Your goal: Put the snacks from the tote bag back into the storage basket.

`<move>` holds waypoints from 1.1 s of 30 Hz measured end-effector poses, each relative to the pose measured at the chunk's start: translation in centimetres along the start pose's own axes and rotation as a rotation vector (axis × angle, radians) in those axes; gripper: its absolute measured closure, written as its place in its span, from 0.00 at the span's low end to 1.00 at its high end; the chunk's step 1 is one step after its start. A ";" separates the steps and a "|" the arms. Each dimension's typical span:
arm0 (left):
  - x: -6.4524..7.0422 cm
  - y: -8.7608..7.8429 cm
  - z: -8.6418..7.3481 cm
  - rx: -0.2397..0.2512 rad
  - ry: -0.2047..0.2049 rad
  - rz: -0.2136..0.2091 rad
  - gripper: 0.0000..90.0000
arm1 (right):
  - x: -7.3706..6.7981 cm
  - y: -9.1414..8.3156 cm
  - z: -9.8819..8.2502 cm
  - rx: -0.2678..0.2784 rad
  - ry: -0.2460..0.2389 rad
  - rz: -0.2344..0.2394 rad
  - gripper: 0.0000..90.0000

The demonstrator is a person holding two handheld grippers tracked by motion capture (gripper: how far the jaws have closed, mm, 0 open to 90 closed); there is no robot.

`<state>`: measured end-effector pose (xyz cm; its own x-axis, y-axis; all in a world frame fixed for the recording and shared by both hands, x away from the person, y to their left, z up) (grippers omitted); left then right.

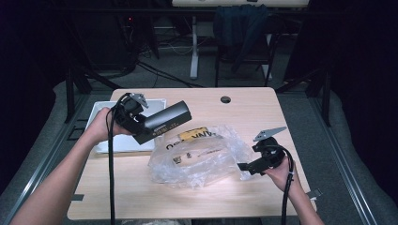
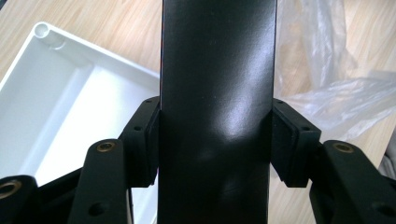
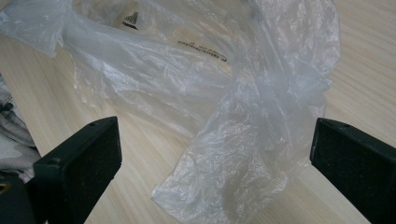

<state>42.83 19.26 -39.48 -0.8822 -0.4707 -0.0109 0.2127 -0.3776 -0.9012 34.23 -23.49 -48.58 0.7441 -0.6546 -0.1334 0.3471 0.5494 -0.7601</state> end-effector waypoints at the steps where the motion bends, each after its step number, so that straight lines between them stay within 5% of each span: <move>1: -0.1 -0.1 -0.1 0.000 -0.001 0.006 0.48 | 0.0 0.0 0.0 0.006 0.005 -0.006 0.01; 33: -4.4 -2.6 -4.9 0.013 -0.073 0.076 0.48 | 0.3 -0.3 -0.1 -0.008 -0.007 -0.034 0.00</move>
<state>44.15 26.24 -39.24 -0.8308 -0.5546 -0.0468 0.2832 -0.3489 -0.8933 34.23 -23.92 -48.46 0.7363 -0.6688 -0.1028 0.3674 0.5227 -0.7693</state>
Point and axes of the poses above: each handheld gripper's, and its own axes: y roughly forward along the jaws, z roughly out of its top, x roughly to its right, the point moved 1 cm from there along y, roughly forward along the jaws, and after that the axes turned 2 degrees about -y, right-handed, at the moved point
